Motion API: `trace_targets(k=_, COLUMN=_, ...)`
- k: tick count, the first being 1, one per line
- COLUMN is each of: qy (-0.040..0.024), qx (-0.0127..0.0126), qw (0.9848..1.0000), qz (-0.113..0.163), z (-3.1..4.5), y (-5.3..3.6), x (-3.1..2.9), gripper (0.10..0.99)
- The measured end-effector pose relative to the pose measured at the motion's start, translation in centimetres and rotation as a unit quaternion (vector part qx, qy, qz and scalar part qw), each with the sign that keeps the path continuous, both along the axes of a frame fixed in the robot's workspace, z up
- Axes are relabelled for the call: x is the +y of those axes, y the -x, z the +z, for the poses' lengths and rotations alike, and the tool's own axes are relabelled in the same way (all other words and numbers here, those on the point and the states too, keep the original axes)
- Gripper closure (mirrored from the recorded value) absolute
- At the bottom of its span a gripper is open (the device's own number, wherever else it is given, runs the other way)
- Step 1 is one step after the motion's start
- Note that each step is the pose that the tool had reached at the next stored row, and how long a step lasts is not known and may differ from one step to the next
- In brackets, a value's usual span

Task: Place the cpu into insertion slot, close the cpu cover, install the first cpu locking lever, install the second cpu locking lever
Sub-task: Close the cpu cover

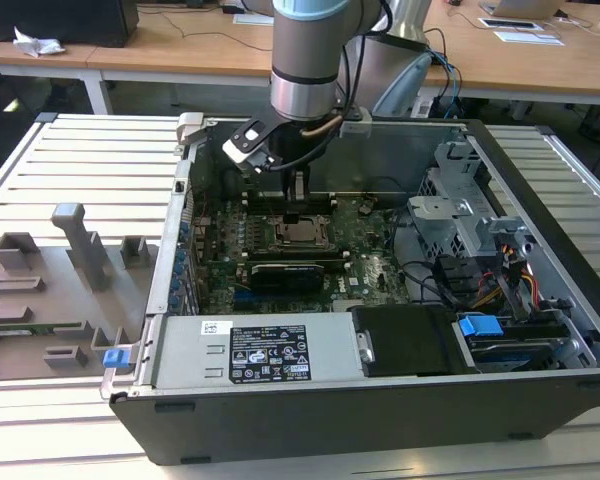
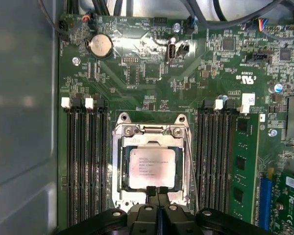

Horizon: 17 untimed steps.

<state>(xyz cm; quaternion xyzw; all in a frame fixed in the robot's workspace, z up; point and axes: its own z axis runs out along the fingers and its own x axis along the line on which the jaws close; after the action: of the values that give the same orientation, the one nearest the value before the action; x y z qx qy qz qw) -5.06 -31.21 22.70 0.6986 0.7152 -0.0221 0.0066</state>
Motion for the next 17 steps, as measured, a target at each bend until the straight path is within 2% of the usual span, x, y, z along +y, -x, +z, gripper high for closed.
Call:
trace_targets(k=5, qy=0.0000, qx=0.0000, qw=1.0000, qz=0.000, z=-1.00, y=0.86, x=0.00, gripper=0.980)
trace_targets(k=10, qy=0.0000, qx=0.0000, qw=1.0000, qz=0.000, z=-1.78, y=1.06, x=0.08, gripper=0.980)
trace_targets(k=17, qy=0.0000, qx=0.0000, qw=1.0000, qz=0.000, z=-2.17, y=1.10, x=0.12, gripper=0.980)
